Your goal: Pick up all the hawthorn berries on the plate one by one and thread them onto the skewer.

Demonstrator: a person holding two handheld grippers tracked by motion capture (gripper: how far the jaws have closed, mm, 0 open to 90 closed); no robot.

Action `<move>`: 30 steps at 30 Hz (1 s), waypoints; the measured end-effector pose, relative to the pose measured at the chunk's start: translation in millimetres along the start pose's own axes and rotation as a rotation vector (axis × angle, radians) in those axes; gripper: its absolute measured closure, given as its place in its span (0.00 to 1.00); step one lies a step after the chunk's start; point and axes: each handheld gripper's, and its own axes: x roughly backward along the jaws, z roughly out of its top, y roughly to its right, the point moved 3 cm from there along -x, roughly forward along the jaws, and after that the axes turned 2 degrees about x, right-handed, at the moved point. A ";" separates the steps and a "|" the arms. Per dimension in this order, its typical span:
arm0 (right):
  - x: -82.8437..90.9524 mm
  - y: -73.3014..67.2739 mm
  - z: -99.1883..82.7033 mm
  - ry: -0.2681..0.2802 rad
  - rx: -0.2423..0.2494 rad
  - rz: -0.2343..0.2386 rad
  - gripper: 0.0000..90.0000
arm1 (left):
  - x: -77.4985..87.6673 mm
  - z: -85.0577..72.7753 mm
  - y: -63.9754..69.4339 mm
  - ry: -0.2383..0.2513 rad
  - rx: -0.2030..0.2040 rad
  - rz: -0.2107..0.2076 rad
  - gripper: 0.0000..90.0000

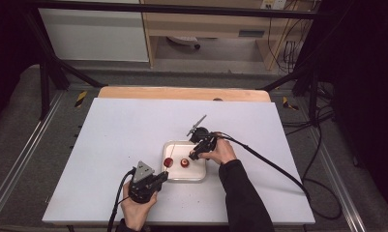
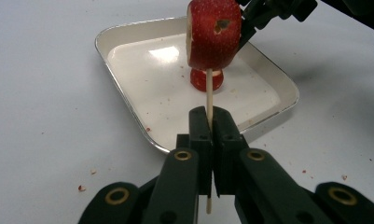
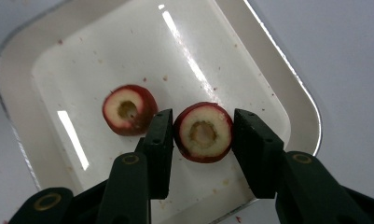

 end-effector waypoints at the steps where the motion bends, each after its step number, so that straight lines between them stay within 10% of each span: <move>1: 3.1 -0.9 1.0 0.026 -0.021 0.007 0.66 | 0.6 0.2 -0.2 0.004 0.004 -0.003 0.98; 20: 48.7 -19.4 -18.7 0.686 -0.453 0.116 0.66 | -0.7 1.1 22.6 0.072 0.117 -0.016 0.98; 30: 43.7 -28.8 -27.5 0.937 -0.573 0.126 0.66 | -8.0 -0.3 39.9 0.077 0.150 -0.027 0.98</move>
